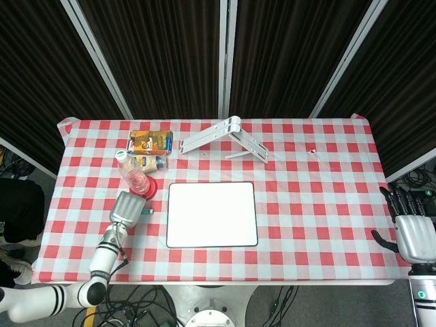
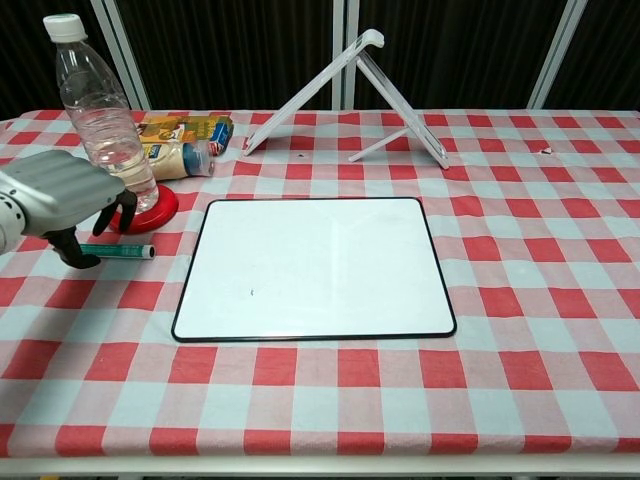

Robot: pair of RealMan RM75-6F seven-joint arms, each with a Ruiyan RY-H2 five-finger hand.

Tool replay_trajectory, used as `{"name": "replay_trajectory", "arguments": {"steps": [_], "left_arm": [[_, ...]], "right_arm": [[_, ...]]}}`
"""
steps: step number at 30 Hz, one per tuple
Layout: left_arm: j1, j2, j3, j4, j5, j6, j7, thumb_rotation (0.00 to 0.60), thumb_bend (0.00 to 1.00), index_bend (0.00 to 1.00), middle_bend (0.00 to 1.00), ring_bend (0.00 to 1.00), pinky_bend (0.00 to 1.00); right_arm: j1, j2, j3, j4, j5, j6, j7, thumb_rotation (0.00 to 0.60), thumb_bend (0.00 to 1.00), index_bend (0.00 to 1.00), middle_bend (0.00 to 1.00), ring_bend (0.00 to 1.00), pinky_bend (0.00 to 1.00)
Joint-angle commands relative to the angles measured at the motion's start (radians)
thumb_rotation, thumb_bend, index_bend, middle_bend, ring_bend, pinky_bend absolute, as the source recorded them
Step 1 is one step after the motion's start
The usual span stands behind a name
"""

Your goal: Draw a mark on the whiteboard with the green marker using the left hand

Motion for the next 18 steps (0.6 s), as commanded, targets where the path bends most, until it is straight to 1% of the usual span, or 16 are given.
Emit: {"name": "replay_trajectory", "arguments": {"steps": [1, 7, 14, 18], "left_arm": [[-0.011, -0.012, 0.004, 0.013, -0.017, 0.006, 0.012, 0.6, 0.25, 0.41, 0.49, 0.69, 0.97], [-0.024, -0.042, 0.017, 0.04, -0.041, 0.034, 0.03, 0.6, 0.26, 0.43, 0.49, 0.7, 0.97], [-0.035, -0.08, 0.03, 0.06, -0.05, 0.057, 0.043, 0.6, 0.28, 0.44, 0.5, 0.72, 0.97], [-0.045, -0.099, 0.029, 0.076, -0.065, 0.065, 0.06, 0.6, 0.29, 0.44, 0.5, 0.72, 0.97]], "right_arm": [[0.0, 0.006, 0.007, -0.001, 0.006, 0.005, 0.0, 0.6, 0.1, 0.0, 0.0, 0.0, 0.0], [0.002, 0.021, 0.017, -0.01, 0.011, 0.009, -0.007, 0.6, 0.1, 0.0, 0.0, 0.0, 0.0], [0.003, 0.022, 0.013, -0.011, 0.016, -0.003, -0.001, 0.6, 0.1, 0.0, 0.0, 0.0, 0.0], [0.002, 0.024, 0.013, -0.011, 0.018, -0.003, 0.001, 0.6, 0.1, 0.0, 0.0, 0.0, 0.0]]}}
